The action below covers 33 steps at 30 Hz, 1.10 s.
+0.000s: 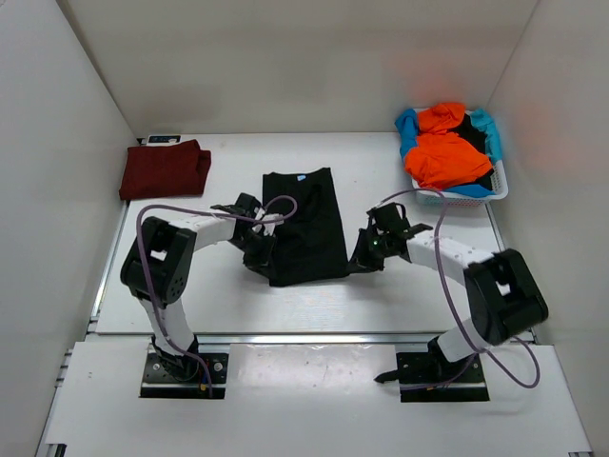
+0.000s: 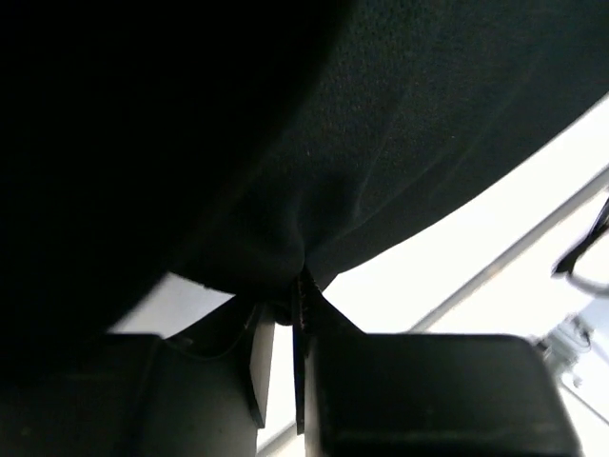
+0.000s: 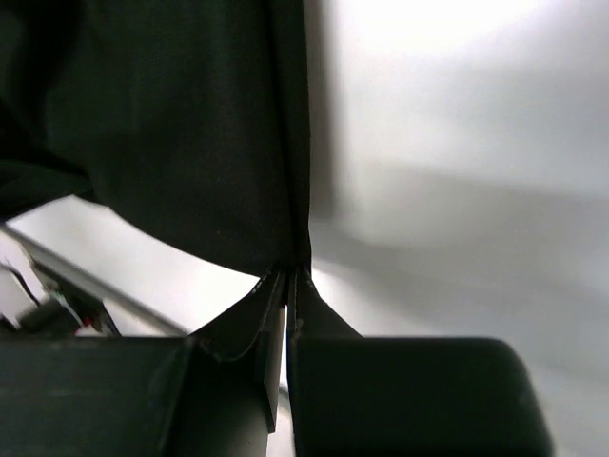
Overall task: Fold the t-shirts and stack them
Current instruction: Fold the folded rectangular tshirt in 1/3 of the way
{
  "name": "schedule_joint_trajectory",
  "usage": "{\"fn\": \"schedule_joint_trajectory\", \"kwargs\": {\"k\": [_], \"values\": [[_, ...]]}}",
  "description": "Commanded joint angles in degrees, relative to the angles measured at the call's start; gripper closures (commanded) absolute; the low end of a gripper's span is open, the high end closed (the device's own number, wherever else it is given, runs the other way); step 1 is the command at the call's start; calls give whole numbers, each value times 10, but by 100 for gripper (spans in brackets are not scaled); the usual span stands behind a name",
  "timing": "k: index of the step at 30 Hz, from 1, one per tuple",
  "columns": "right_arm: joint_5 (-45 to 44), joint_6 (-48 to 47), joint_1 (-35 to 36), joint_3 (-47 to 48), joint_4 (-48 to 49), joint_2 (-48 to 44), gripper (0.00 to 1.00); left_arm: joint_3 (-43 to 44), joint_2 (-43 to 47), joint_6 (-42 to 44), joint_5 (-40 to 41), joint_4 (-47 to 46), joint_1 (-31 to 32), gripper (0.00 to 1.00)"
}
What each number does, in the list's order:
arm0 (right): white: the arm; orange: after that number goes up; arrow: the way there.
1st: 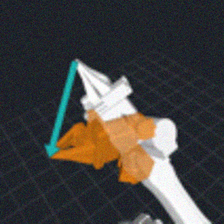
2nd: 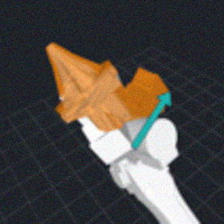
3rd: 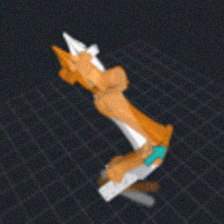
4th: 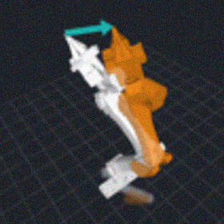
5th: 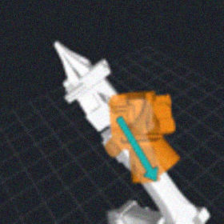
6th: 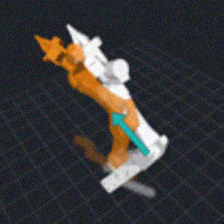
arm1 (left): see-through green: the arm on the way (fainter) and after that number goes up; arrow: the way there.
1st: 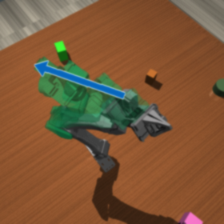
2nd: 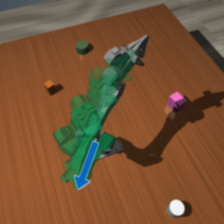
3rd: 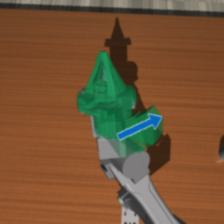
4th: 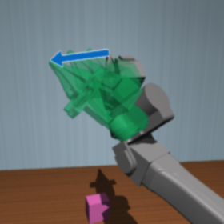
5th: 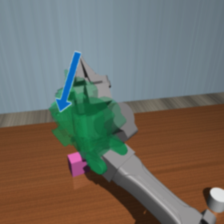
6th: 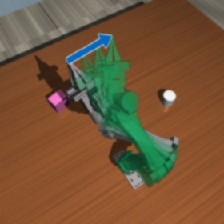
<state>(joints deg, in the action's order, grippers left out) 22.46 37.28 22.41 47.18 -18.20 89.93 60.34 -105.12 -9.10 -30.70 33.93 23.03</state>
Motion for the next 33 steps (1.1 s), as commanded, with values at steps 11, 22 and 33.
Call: {"fn": "schedule_joint_trajectory", "kwargs": {"k": [11,22,33], "values": [[-34,75,94,-155,-76,-289,51,-87,224,127,37,198,31,1],[-47,-29,36,-7,-121,-195,50,-35,240,95,90,91,-1,7],[-19,-43,29,78,-82,-67,51,50,101,54,93,23,12,9]]}}
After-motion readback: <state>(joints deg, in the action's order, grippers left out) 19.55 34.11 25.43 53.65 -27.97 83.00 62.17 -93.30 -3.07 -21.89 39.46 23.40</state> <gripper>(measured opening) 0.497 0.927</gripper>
